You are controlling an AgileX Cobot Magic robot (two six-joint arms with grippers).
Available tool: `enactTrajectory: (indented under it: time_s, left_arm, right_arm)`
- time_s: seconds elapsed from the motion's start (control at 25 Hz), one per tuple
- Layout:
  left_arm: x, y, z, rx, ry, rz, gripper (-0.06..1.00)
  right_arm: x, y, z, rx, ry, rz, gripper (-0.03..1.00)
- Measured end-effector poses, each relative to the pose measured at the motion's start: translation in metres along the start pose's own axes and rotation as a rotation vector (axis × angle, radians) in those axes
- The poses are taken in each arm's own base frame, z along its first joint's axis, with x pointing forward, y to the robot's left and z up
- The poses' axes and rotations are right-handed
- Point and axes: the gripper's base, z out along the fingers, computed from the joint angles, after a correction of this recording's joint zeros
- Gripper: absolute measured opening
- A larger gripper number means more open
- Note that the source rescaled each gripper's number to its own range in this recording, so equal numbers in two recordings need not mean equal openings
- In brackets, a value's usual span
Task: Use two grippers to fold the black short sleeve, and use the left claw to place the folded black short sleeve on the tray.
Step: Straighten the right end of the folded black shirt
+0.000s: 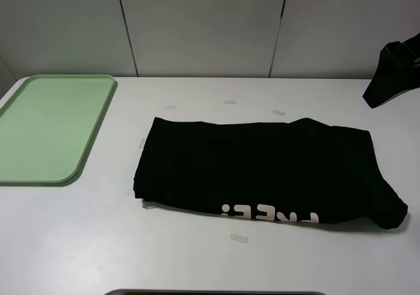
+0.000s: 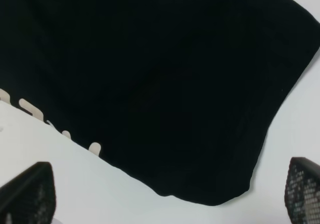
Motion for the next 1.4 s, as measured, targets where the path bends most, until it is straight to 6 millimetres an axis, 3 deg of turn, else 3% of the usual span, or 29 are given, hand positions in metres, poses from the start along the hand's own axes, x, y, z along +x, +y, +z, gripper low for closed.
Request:
enactTrajectory:
  time_s: [0.48, 1.08, 1.4]
  left_arm:
    - [0.0, -0.0001, 0.0, -0.014, -0.002, -0.011, 1.0]
    - [-0.0011, -0.0018, 0.0016, -0.393, -0.019, -0.291, 1.0]
    - [-0.0011, -0.0019, 0.0017, -0.428, -0.02, -0.317, 1.0]
  right_arm:
    - [-0.0023, -0.0005, 0.0, 0.005, -0.025, 0.0, 1.0]
    - [-0.005, 0.0003, -0.0001, -0.005, -0.055, 0.059, 1.0]
    - [-0.0055, 0.0003, -0.0002, -0.007, -0.061, 0.106, 1.0]
